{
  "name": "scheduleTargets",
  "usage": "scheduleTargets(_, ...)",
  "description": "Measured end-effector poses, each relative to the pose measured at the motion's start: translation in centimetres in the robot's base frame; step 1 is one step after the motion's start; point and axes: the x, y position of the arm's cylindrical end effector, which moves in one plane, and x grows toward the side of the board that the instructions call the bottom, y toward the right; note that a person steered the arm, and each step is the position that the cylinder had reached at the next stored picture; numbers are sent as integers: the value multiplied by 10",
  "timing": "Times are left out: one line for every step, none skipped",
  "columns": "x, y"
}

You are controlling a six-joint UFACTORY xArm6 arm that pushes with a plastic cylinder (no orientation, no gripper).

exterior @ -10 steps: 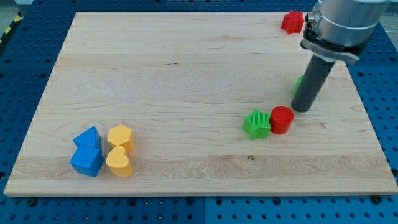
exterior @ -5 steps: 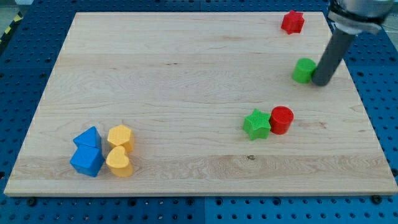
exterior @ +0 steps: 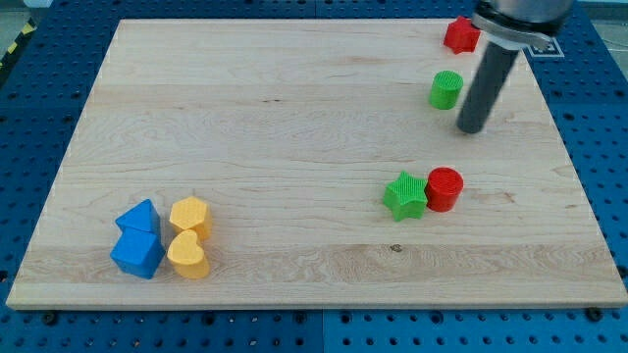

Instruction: Push the green circle into the red star

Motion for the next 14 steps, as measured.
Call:
scheduleTargets(-54, -7)
scheduleTargets(-103, -7)
scheduleTargets(-99, -7)
scheduleTargets(-103, -7)
scheduleTargets(-127, -7)
scheduleTargets(-133, -7)
scheduleTargets(-124, -19)
scheduleTargets(-121, -67)
scheduleTargets(-137, -82)
scheduleTargets(-144, -69)
scheduleTargets(-151, -56)
scheduleTargets(-160, -54)
scheduleTargets(-165, -45)
scheduleTargets(-165, -20)
